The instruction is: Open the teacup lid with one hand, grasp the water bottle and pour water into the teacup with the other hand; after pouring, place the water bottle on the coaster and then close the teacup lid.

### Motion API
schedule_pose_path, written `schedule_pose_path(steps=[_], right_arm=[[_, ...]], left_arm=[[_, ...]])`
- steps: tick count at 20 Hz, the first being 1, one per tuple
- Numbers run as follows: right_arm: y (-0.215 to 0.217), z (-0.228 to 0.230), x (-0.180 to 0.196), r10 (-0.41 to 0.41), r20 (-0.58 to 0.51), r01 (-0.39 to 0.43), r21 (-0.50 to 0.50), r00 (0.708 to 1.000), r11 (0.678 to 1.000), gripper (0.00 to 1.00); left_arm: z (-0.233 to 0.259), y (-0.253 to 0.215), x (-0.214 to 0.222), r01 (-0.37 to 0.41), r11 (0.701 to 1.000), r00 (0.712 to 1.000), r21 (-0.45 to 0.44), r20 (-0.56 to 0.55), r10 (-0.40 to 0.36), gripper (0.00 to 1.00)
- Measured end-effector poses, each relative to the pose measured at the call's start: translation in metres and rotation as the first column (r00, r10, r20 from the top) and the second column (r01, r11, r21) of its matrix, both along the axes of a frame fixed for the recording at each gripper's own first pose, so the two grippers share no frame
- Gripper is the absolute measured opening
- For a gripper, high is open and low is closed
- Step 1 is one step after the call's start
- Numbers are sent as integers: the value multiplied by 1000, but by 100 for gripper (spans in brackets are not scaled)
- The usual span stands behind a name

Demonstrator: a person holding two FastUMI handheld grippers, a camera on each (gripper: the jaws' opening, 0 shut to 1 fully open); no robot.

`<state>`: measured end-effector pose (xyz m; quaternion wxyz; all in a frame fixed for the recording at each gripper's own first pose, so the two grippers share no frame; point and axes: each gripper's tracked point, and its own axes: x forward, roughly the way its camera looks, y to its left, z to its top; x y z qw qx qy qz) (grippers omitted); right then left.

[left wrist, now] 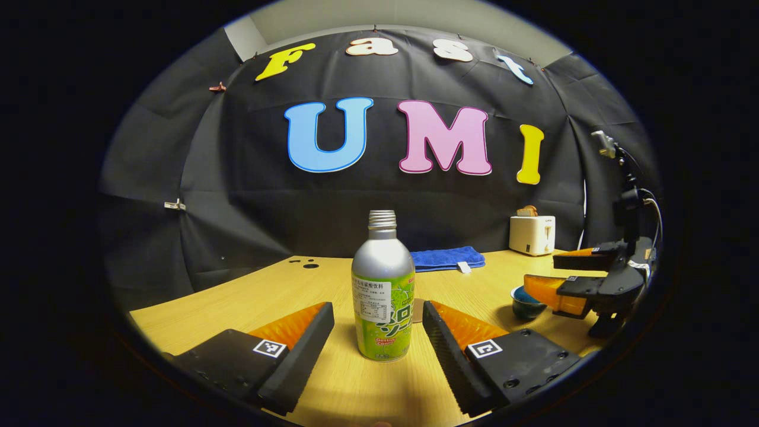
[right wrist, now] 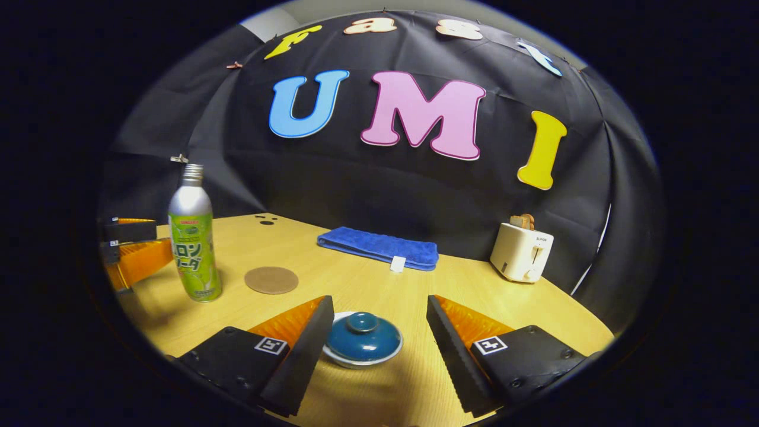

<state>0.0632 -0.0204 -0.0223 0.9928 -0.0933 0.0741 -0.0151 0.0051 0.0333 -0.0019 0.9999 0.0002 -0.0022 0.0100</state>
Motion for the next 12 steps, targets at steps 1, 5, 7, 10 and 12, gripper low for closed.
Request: schedule_pose_path(steps=[1, 5, 7, 10, 12], right_arm=[[3, -4, 3, 9, -26, -8, 19, 1000, 1000, 98], [9, -11, 11, 30, -75, -29, 6, 997, 1000, 94], [13, -13, 12, 38, -88, -38, -1, 995, 999, 83], [16, -14, 12, 40, -102, -39, 11, 994, 999, 70], [19, -15, 12, 52, -105, -52, 5, 993, 999, 63]], left_arm=[[1, 0, 0, 0, 1000, 1000, 0, 0, 0, 95], [1, -1, 0, 1, 1000, 1000, 0, 0, -1, 95], [2, 0, 1, 2, 1000, 1000, 0, 0, -2, 95], [1, 1, 0, 2, 1000, 1000, 0, 1, -2, 95], [1, 1, 0, 2, 1000, 1000, 0, 1, -2, 95]])
